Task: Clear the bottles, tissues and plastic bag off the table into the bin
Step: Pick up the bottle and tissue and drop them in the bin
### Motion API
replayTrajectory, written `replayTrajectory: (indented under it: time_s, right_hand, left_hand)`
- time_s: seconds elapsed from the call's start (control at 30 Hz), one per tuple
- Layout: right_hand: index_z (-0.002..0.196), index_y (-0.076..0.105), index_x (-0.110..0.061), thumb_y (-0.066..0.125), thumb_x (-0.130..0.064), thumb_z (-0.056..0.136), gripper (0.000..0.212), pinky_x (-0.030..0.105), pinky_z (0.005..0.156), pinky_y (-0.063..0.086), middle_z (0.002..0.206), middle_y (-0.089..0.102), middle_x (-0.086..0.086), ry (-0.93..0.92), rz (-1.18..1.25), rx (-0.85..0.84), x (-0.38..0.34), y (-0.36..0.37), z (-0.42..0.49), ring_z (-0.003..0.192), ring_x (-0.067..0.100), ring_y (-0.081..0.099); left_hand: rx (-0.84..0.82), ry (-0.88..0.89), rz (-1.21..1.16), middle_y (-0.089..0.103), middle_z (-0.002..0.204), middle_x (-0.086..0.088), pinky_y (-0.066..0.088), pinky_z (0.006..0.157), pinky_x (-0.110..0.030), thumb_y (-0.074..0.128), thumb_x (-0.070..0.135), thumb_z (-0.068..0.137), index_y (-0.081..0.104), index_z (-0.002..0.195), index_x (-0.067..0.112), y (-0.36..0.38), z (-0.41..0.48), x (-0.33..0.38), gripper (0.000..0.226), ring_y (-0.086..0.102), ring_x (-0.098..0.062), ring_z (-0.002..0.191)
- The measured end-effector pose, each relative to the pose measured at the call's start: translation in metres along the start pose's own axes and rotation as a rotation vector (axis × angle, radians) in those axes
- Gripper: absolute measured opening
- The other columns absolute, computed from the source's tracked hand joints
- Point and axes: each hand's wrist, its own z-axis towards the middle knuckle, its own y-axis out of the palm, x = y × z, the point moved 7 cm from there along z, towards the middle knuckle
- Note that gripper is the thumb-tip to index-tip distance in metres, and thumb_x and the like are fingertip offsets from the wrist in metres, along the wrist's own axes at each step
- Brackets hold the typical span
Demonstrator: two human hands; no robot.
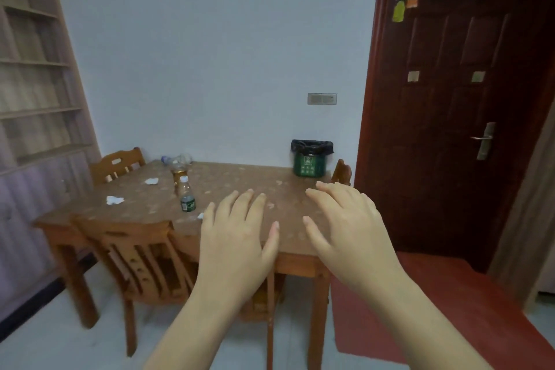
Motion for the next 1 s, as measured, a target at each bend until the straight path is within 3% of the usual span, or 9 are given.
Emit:
replayTrajectory:
  time_s: [0.43,0.63,0.73,1.0]
  right_hand:
    - [0.115,0.057,-0.013,0.061,-0.024,0.081,0.036,0.050,0.097,0.039,0.122,0.059,0.008,-0.046,0.135,-0.179,0.001,0.146,0.062,0.118,0.029,0.048]
    - [0.117,0.056,-0.014,0.058,-0.026,0.082,0.036,0.050,0.101,0.035,0.123,0.058,0.007,-0.077,0.206,-0.262,0.000,0.214,0.097,0.118,0.028,0.047]
    - [0.119,0.054,-0.015,0.057,-0.027,0.084,0.037,0.049,0.102,0.034,0.126,0.056,0.006,-0.090,0.235,-0.310,-0.011,0.252,0.111,0.120,0.026,0.045]
    - [0.121,0.052,-0.017,0.056,-0.028,0.084,0.038,0.046,0.103,0.031,0.128,0.054,0.003,-0.097,0.259,-0.423,-0.065,0.363,0.137,0.122,0.025,0.042]
  left_hand:
    - [-0.137,-0.180,0.070,0.057,0.128,-0.007,0.031,0.103,-0.049,0.040,0.039,0.084,0.053,0.124,0.013,0.087,0.024,-0.104,0.049,0.044,-0.026,0.124]
    - [-0.118,-0.273,0.080,0.059,0.123,-0.009,0.034,0.099,-0.051,0.047,0.032,0.083,0.055,0.121,0.010,0.116,0.040,-0.152,0.045,0.049,-0.029,0.118]
    - [-0.130,-0.353,0.093,0.060,0.122,-0.011,0.038,0.098,-0.053,0.049,0.031,0.082,0.057,0.119,0.008,0.128,0.037,-0.186,0.044,0.051,-0.030,0.117]
    - [-0.193,-0.474,0.121,0.054,0.131,-0.006,0.026,0.107,-0.047,0.051,0.033,0.087,0.050,0.127,0.015,0.165,0.028,-0.305,0.044,0.041,-0.024,0.126]
